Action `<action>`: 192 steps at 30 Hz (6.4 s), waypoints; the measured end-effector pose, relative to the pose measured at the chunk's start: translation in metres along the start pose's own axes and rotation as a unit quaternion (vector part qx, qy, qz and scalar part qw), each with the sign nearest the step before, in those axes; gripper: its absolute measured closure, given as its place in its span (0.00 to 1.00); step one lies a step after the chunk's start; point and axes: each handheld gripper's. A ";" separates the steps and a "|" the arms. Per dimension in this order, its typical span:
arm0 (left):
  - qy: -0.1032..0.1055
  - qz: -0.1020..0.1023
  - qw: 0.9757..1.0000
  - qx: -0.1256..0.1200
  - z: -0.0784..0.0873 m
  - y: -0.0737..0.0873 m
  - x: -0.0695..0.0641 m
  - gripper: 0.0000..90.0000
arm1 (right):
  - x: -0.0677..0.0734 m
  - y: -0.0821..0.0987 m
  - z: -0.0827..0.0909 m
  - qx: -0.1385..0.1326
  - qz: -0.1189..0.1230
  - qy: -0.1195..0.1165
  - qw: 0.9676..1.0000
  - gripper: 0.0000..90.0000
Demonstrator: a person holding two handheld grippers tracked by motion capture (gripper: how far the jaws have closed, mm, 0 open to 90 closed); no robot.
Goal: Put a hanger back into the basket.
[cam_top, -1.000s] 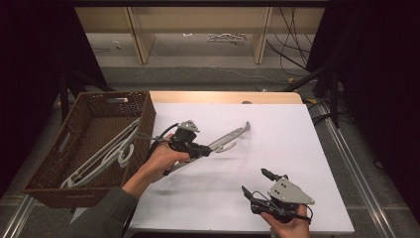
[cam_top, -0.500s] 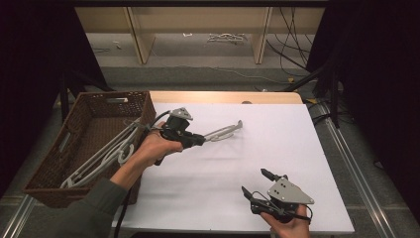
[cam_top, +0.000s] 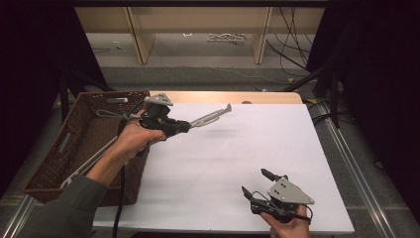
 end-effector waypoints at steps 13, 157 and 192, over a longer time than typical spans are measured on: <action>0.003 -0.028 0.999 -0.024 0.029 -0.017 -0.017 0.92 | -0.001 0.000 0.001 0.002 -0.001 0.002 1.000 0.25; -0.160 0.108 0.978 -0.078 0.133 0.125 0.086 0.33 | 0.000 0.002 -0.004 0.008 0.000 0.008 1.000 0.25; -0.034 0.023 0.983 -0.181 0.075 0.121 -0.021 0.18 | 0.001 0.001 -0.002 0.017 -0.006 -0.002 1.000 0.25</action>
Point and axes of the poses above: each handheld gripper's, and its own axes: z roughly backward along the jaws, y roughly out of its underside, x roughly to its left, and after that the axes turned 11 degrees about z, right-handed
